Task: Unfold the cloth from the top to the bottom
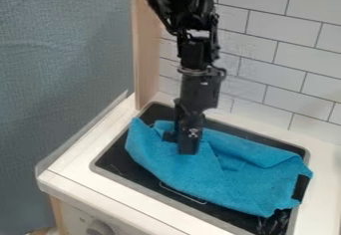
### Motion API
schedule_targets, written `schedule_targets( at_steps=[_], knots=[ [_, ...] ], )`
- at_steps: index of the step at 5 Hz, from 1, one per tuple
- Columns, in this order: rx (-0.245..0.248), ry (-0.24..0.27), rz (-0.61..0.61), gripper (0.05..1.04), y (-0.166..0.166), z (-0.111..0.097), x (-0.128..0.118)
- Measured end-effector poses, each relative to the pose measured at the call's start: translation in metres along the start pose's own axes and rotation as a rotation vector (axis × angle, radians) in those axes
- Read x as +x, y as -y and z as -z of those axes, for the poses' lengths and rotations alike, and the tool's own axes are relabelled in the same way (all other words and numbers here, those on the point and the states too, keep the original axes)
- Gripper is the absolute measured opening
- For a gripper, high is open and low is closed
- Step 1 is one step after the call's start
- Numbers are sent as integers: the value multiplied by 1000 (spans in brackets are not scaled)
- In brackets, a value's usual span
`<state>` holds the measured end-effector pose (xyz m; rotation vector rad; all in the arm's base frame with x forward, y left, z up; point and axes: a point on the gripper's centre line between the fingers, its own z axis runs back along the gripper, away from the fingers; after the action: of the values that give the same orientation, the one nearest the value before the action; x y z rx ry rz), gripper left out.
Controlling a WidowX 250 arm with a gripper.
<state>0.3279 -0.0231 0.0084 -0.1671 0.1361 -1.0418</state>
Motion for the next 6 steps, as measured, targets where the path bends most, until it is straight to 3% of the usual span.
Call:
schedule_targets(
  at_steps=[1, 3, 4, 5, 6],
  knots=[
    [1, 1, 2, 956, -1, 0, 0],
    [9, 18, 12, 365, -2, 0, 3],
    [9, 19, 16, 176, -2, 0, 3],
    [7, 22, 17, 80, -2, 0, 3],
    [-1, 31, 24, 59, -1, 0, 5]
  ],
)
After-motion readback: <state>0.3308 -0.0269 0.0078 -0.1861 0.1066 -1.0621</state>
